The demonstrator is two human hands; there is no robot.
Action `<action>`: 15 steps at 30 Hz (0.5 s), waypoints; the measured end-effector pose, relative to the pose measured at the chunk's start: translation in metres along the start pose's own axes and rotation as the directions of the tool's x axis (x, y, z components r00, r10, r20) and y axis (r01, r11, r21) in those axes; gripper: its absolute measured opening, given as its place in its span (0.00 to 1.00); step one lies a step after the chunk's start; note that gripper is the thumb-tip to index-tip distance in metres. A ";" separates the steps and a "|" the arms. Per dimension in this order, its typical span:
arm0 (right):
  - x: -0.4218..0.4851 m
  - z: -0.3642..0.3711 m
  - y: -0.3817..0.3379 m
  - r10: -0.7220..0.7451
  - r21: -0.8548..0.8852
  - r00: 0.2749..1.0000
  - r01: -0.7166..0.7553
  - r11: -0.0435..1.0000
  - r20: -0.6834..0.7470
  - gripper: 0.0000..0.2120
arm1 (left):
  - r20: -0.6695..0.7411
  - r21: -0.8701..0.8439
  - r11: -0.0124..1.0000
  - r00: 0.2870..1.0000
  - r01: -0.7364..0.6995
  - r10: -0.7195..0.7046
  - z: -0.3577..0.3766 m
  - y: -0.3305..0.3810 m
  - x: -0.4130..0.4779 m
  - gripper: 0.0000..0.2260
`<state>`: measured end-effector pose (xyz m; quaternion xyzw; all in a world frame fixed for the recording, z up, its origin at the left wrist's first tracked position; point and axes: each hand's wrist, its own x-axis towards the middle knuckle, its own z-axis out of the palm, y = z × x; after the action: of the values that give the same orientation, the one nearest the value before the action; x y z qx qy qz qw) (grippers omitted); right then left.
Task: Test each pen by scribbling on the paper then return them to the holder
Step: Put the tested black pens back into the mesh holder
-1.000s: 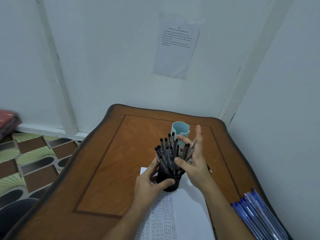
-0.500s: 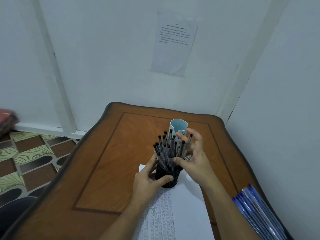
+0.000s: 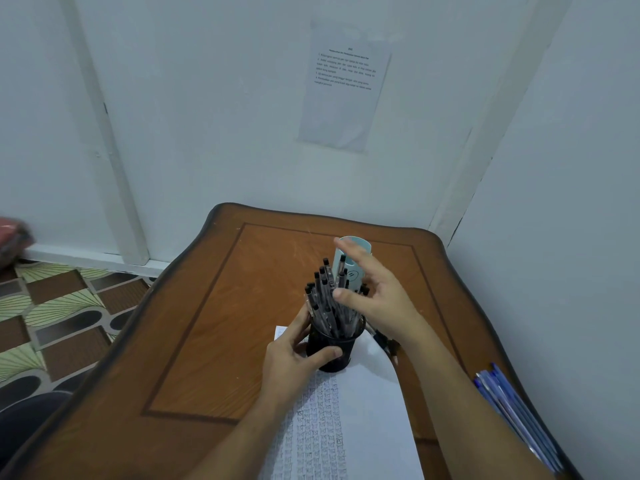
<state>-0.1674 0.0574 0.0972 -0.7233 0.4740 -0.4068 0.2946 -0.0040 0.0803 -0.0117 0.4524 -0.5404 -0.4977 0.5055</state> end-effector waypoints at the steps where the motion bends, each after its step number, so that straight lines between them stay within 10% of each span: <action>1: 0.004 0.001 -0.002 0.037 -0.006 0.998 -0.037 0.999 0.042 0.34 | 0.000 0.004 1.000 1.000 0.002 -0.002 0.000 0.001 0.000 0.39; 15: -0.006 0.000 0.009 0.027 -0.003 0.996 -0.028 1.000 -0.090 0.17 | 0.024 -0.010 1.000 1.000 -0.009 0.009 -0.001 0.000 0.000 0.39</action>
<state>-0.1726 0.0594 0.0875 -0.6983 0.4976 -0.4338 0.2769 -0.0032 0.0801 -0.0115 0.4415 -0.5461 -0.5034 0.5035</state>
